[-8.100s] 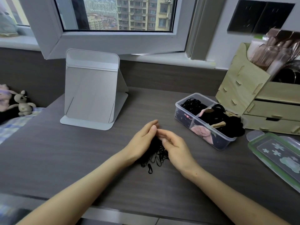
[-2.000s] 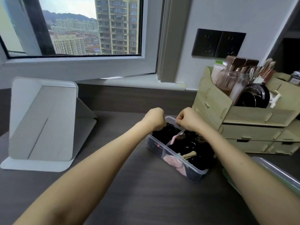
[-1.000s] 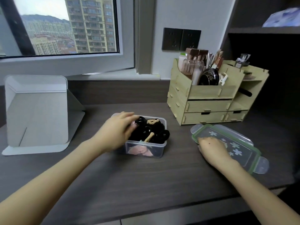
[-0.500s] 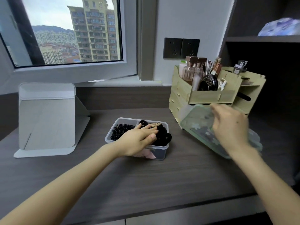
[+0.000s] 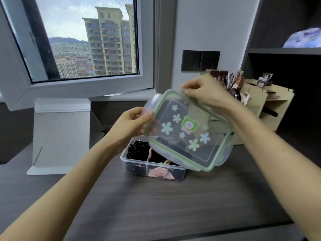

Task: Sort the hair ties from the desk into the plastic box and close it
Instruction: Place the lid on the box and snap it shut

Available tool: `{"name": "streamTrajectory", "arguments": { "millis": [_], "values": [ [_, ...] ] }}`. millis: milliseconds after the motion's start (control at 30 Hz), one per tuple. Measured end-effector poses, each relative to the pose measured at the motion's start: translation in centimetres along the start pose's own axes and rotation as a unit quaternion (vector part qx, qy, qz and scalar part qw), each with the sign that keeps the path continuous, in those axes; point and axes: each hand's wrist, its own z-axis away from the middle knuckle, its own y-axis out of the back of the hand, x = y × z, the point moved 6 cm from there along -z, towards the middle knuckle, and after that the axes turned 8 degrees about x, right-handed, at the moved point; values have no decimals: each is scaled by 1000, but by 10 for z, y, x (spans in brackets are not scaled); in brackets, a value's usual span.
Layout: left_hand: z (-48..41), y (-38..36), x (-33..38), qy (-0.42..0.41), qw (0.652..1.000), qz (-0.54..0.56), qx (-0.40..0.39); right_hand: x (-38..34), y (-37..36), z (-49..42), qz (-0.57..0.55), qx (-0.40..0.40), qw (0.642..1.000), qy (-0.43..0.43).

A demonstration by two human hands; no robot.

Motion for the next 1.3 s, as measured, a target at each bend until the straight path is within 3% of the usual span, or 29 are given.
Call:
{"name": "streamTrajectory", "arguments": {
  "millis": [100, 267, 400, 567, 700, 767, 1100, 1300],
  "values": [
    [2, 14, -11, 22, 997, -36, 68, 12, -37, -5, 20, -43, 999, -4],
    [5, 40, -46, 162, 977, 11, 139, 64, -39, 19, 143, -39, 989, -21],
    [0, 49, -64, 206, 964, 5, 170, 118, -35, 64, 172, -38, 979, -103],
    [-4, 58, -83, 240, 949, -49, 199, 149, -64, 92, 19, -22, 972, -235],
    [-9, 75, -89, 221, 931, -201, 211, 153, -76, 100, -37, 2, 964, -262],
    [-7, 78, -95, 236, 925, -224, 195, 151, -83, 103, -58, -3, 963, -263],
    [1, 86, -116, 323, 912, -185, 173, 154, -92, 100, -133, -3, 936, -327],
    [0, 89, -124, 361, 907, -139, 166, 159, -93, 97, -123, 0, 937, -326]
  ]
}}
